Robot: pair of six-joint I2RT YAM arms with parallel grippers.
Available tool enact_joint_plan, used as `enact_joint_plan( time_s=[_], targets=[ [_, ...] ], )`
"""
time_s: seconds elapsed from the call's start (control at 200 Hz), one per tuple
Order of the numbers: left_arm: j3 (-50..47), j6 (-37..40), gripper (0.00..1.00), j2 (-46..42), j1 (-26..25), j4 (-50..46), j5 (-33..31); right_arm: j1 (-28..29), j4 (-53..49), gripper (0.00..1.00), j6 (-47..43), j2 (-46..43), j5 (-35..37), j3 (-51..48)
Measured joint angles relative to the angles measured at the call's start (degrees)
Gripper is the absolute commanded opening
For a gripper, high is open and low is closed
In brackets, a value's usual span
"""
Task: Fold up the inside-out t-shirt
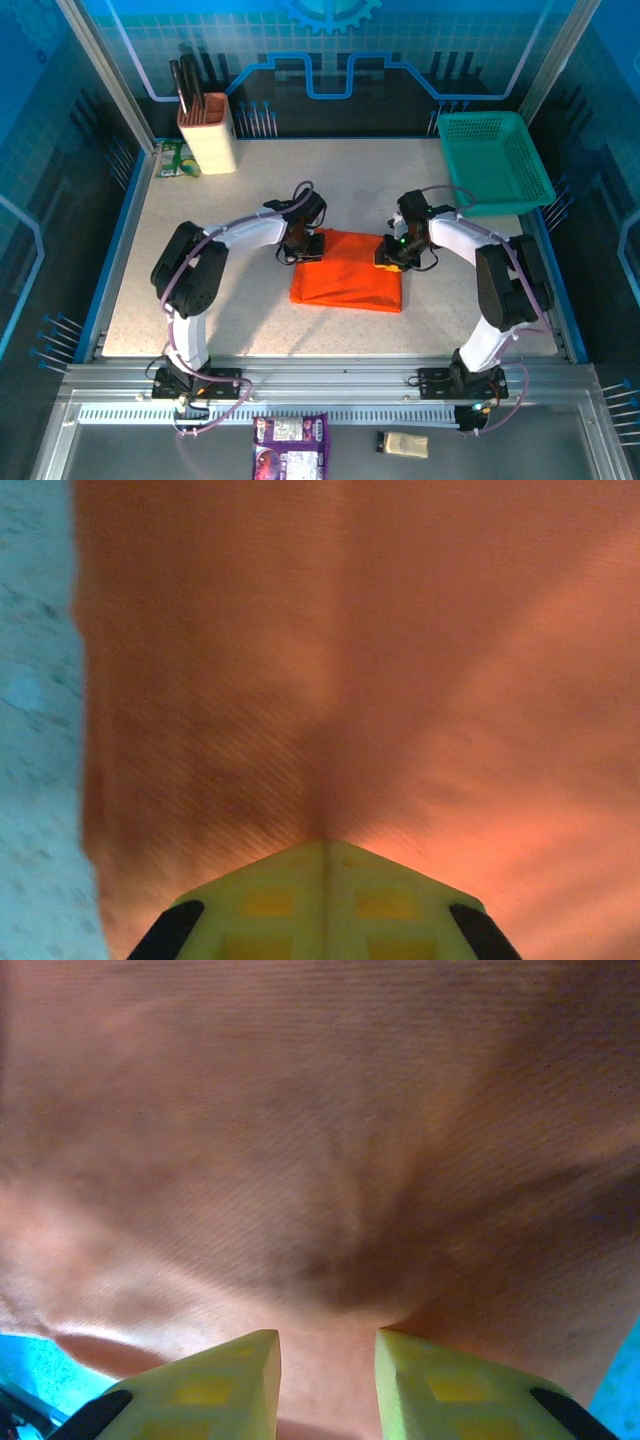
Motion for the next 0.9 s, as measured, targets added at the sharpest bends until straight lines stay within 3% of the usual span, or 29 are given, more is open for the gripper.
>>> enact_joint_plan(
  time_s=[0.18,0.495,0.66,0.901],
  targets=[
    [0.55,0.76,0.04,2.25,2.78,1.38,1.01,-1.42,0.68,0.31,-1.09,2.82,-0.15,-0.28],
    [3.74,1.49,0.06,1.05,2.08,-1.07,0.96,-1.29,0.20,0.31,-0.81,0.94,-3.56,4.11],
    [7.32,0.24,0.05,-2.19,-4.02,-1.66,1.09,0.42,1.38,0.31,-0.07,3.69,-6.27,13.42],
    [3.78,-4.50,0.04,-4.94,-13.31,-0.17,3.19,4.11,2.12,0.30,0.39,14.16,-8.35,23.56]
  ],
)
